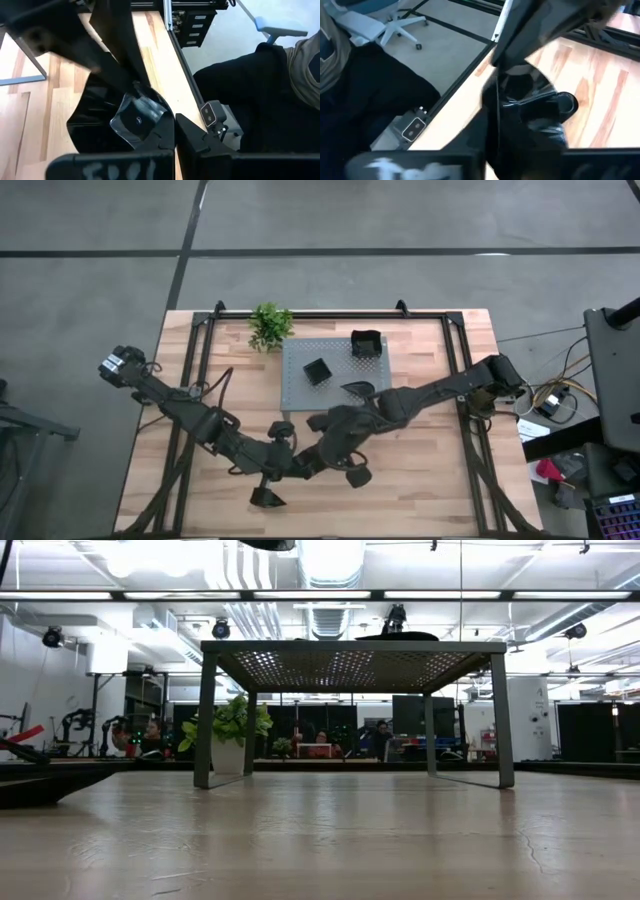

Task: Pick & Place Mini shaped plates
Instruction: Stack the black distorted square plate on top of the black distorted square plate on the shelf

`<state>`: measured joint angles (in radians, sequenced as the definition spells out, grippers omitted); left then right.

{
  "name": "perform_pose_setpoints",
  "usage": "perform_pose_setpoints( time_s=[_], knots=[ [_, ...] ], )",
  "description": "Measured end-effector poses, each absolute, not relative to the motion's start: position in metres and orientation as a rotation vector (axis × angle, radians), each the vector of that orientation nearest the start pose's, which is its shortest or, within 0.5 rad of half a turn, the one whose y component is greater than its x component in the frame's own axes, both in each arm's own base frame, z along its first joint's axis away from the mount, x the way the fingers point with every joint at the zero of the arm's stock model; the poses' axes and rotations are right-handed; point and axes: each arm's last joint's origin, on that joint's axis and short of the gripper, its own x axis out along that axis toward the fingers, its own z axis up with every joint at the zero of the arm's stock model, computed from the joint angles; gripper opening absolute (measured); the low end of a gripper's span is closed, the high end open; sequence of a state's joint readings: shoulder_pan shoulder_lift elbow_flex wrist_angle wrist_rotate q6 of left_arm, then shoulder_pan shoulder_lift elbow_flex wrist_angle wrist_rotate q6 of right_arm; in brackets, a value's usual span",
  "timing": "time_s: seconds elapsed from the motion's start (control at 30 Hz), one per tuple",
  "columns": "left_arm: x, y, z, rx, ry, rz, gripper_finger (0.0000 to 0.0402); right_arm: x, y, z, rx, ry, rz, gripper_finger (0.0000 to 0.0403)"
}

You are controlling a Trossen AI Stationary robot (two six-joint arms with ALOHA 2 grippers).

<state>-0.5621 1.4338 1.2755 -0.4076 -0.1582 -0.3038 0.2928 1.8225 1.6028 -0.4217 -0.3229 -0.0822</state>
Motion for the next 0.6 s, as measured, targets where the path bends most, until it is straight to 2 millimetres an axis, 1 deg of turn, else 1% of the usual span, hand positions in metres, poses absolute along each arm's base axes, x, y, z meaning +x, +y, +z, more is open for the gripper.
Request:
perform_pose_setpoints(
  time_s=[0.03, 0.07, 0.17, 0.23, 0.3, 0.5, 0.6],
  knots=[
    [0.270, -0.165, 0.334, -0.092, 0.586, -0.307, 0.0000, 0.394, 0.129, 0.307, -0.073, 0.625, 0.624, 0.0021],
    [0.270, -0.165, 0.334, -0.097, 0.584, -0.305, 0.0000, 0.394, 0.129, 0.307, -0.078, 0.623, 0.627, 0.0016],
    [0.271, -0.164, 0.333, -0.094, 0.580, -0.275, 0.0004, 0.393, 0.129, 0.310, -0.079, 0.629, 0.626, 0.0011],
    [0.271, -0.163, 0.333, -0.085, 0.577, -0.248, 0.0015, 0.392, 0.128, 0.310, -0.086, 0.647, 0.618, 0.0009],
    [0.271, -0.163, 0.333, -0.084, 0.574, -0.237, 0.0035, 0.391, 0.127, 0.311, -0.093, 0.664, 0.614, 0.0009],
    [0.271, -0.163, 0.336, -0.085, 0.571, -0.239, 0.0119, 0.384, 0.128, 0.312, -0.163, 0.751, 0.565, 0.0008],
    [0.266, -0.162, 0.339, -0.105, 0.589, -0.253, 0.0156, 0.379, 0.129, 0.317, -0.212, 0.796, 0.511, 0.0008]
  ],
)
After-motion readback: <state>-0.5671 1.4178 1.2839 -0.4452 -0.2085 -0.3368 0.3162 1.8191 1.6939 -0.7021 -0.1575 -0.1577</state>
